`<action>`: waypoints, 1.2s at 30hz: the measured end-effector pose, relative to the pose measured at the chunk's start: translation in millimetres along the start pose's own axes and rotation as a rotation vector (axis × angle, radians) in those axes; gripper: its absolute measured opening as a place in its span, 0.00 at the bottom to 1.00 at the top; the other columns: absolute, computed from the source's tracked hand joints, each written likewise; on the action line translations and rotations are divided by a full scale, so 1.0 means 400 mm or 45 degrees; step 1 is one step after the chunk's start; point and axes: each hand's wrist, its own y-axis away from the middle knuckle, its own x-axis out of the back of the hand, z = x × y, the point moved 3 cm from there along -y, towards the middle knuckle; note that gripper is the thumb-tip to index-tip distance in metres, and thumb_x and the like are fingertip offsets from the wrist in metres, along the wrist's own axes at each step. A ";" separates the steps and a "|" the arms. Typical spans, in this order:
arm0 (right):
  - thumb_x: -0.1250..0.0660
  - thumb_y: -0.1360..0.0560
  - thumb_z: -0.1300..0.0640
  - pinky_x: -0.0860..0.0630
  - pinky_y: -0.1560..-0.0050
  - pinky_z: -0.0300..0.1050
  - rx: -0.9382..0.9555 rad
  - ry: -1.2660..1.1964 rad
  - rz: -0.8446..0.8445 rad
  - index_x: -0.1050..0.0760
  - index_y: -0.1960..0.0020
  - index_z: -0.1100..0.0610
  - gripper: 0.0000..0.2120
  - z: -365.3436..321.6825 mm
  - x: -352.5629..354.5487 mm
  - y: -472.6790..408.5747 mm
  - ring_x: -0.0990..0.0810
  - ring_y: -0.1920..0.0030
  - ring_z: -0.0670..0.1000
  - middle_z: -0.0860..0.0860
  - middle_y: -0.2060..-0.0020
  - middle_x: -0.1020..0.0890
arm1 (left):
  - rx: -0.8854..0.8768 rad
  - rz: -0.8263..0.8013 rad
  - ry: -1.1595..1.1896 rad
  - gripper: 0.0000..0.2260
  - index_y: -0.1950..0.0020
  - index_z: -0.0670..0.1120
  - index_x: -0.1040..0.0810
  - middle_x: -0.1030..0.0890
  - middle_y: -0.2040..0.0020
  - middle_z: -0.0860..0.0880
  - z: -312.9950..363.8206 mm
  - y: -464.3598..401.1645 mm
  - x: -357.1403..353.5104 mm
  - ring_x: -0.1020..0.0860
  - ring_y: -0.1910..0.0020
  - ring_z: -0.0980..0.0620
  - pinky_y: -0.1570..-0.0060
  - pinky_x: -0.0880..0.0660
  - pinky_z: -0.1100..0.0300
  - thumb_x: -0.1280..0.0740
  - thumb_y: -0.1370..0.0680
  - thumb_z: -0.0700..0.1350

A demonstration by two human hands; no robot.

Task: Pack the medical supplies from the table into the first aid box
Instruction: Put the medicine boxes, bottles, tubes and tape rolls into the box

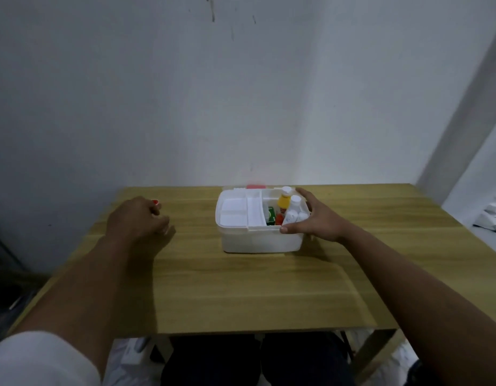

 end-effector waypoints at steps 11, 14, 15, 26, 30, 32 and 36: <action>0.14 0.45 0.37 0.23 0.32 0.58 -0.011 -0.010 0.001 0.50 0.17 0.44 0.66 -0.001 0.003 -0.015 0.25 0.32 0.51 0.46 0.28 0.27 | -0.055 0.088 0.147 0.07 0.55 0.46 0.13 0.19 0.51 0.45 -0.042 -0.062 -0.055 0.21 0.52 0.44 0.54 0.26 0.51 0.20 0.26 0.48; 0.14 0.42 0.41 0.24 0.31 0.55 -0.011 -0.015 -0.001 0.51 0.17 0.44 0.65 0.006 0.004 -0.016 0.25 0.32 0.51 0.45 0.28 0.27 | -0.031 0.114 0.070 0.18 0.36 0.43 0.16 0.20 0.36 0.40 -0.055 -0.084 -0.087 0.22 0.41 0.37 0.45 0.24 0.45 0.23 0.24 0.48; 0.14 0.41 0.42 0.24 0.31 0.53 -0.012 -0.011 0.000 0.51 0.17 0.45 0.65 0.007 0.004 -0.015 0.25 0.32 0.50 0.45 0.29 0.28 | -0.038 0.067 0.051 0.21 0.31 0.44 0.19 0.23 0.30 0.39 -0.058 -0.088 -0.100 0.23 0.36 0.34 0.41 0.25 0.44 0.24 0.22 0.49; 0.15 0.38 0.46 0.26 0.35 0.47 -0.014 -0.014 0.021 0.51 0.16 0.46 0.62 0.003 0.004 -0.017 0.27 0.31 0.50 0.44 0.31 0.28 | -0.022 -0.070 0.063 0.21 0.31 0.46 0.17 0.21 0.28 0.44 -0.070 -0.110 -0.093 0.23 0.32 0.37 0.39 0.26 0.46 0.33 0.17 0.58; 0.15 0.37 0.46 0.27 0.37 0.45 -0.012 -0.008 0.018 0.51 0.16 0.46 0.61 0.005 0.004 -0.017 0.27 0.32 0.50 0.43 0.31 0.29 | -0.025 -0.111 0.007 0.22 0.29 0.48 0.19 0.26 0.24 0.44 -0.091 -0.124 -0.111 0.27 0.28 0.37 0.35 0.27 0.42 0.41 0.15 0.58; 0.15 0.37 0.46 0.26 0.36 0.46 -0.012 -0.016 0.017 0.51 0.16 0.46 0.61 0.006 0.005 -0.017 0.27 0.32 0.50 0.44 0.31 0.28 | -0.061 -0.085 -0.021 0.19 0.31 0.47 0.17 0.23 0.28 0.42 -0.096 -0.128 -0.115 0.24 0.32 0.36 0.37 0.25 0.42 0.40 0.14 0.55; 0.15 0.38 0.45 0.25 0.35 0.47 -0.014 -0.021 0.018 0.51 0.16 0.46 0.62 0.004 0.003 -0.014 0.26 0.32 0.50 0.43 0.32 0.28 | -0.065 -0.002 0.005 0.16 0.32 0.45 0.18 0.22 0.29 0.40 -0.075 -0.113 -0.100 0.23 0.35 0.35 0.41 0.24 0.44 0.35 0.15 0.50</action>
